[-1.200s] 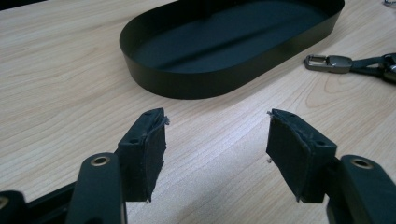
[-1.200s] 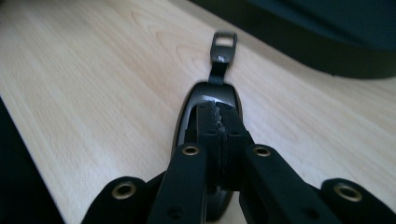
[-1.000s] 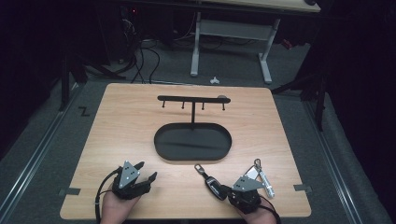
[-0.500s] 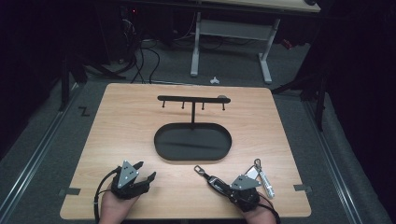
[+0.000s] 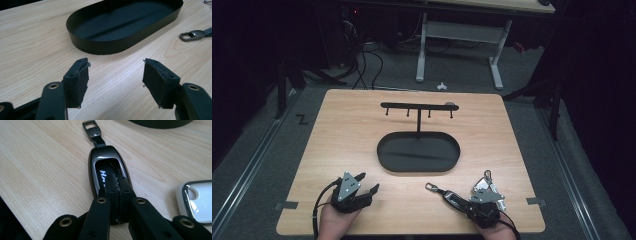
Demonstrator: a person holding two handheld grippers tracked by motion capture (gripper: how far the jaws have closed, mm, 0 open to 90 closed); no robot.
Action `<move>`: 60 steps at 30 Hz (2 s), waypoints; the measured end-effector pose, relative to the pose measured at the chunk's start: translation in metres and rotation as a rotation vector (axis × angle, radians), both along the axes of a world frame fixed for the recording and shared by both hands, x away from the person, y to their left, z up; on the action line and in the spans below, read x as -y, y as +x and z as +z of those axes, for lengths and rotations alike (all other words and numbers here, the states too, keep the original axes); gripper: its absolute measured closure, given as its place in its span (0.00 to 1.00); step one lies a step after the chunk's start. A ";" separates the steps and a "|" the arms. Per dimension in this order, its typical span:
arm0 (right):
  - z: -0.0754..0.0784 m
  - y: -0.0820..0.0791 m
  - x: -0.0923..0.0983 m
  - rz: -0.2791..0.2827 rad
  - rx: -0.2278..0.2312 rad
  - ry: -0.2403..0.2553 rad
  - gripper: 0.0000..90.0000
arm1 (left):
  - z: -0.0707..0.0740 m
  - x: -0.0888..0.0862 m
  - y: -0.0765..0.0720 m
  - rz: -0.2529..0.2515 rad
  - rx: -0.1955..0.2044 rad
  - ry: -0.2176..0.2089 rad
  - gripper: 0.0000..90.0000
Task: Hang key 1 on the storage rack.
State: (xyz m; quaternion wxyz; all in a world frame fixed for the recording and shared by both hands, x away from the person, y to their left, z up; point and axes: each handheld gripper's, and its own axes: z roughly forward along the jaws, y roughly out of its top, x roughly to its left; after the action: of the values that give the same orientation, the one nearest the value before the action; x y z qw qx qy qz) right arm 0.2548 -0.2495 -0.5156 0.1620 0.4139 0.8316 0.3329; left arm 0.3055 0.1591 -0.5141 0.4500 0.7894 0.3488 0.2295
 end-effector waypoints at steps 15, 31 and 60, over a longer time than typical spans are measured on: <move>0.012 0.008 0.018 -0.088 0.077 0.044 0.82 | 0.000 0.000 -0.001 0.014 0.000 0.004 0.42; 0.021 0.033 0.030 -0.181 -0.018 -0.073 0.72 | -0.003 0.000 0.003 0.001 -0.017 -0.005 0.42; 0.051 0.067 0.006 -0.029 -0.253 -0.273 0.45 | -0.005 0.009 0.002 0.015 -0.019 0.020 0.08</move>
State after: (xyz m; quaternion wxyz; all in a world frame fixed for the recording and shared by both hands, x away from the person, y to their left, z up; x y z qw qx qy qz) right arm 0.3222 -0.2556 -0.4647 0.1157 0.4385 0.8769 0.1596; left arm 0.3076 0.1503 -0.5192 0.4371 0.7933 0.3567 0.2289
